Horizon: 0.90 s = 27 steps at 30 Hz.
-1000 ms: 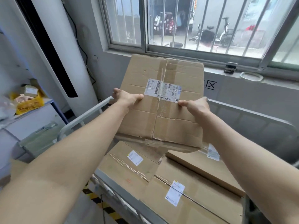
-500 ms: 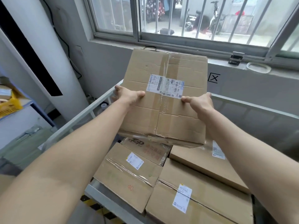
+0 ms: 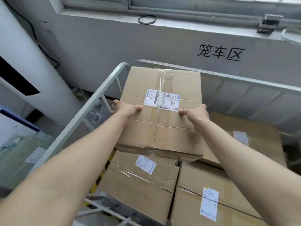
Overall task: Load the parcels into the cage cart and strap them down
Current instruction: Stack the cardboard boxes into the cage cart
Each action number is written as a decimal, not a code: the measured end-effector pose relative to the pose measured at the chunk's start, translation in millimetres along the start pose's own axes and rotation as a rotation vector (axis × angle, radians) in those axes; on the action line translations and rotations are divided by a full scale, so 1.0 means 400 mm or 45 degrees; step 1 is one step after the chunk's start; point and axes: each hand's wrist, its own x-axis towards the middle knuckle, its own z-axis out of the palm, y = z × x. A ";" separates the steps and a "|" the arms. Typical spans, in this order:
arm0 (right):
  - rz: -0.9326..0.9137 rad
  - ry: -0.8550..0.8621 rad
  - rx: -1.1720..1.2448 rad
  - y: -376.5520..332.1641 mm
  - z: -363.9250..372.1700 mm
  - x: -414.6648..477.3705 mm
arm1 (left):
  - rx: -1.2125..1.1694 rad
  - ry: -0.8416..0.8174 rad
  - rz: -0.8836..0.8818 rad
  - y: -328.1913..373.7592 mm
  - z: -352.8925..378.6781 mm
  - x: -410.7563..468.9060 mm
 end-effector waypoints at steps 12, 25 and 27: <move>0.259 0.003 -0.059 0.081 0.304 0.218 | 0.198 -0.191 -0.048 -0.136 0.166 0.374; 0.310 0.054 -0.078 0.202 0.480 0.486 | 0.230 -0.302 -0.022 -0.228 0.405 0.646; 0.289 0.053 -0.085 0.218 0.509 0.522 | 0.231 -0.304 -0.010 -0.245 0.433 0.684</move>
